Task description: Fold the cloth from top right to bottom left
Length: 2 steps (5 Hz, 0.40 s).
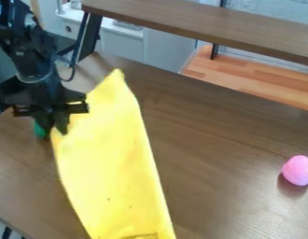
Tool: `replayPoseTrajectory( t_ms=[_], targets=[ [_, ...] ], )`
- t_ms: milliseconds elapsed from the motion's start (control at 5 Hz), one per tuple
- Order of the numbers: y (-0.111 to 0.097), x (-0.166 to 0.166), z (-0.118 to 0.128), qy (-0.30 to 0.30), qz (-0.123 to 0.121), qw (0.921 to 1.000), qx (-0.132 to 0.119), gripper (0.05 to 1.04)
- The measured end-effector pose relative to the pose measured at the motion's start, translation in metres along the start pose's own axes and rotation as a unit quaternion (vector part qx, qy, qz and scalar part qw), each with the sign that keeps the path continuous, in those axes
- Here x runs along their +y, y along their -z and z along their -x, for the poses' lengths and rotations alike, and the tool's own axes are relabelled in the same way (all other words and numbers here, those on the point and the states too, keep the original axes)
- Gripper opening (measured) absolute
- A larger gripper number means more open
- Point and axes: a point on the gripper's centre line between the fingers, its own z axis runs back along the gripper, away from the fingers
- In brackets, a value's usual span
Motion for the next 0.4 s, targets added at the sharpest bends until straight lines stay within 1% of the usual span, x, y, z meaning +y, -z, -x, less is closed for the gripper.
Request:
replayPoseTrajectory(
  t_ms=[200, 400],
  targets=[
    [-0.002, -0.009, 0.002, 0.035, -0.013, 0.9993, -0.006, 0.582],
    [-0.006, -0.033, 0.004, 0.136, -0.052, 0.9888, -0.030, 0.880]
  ],
)
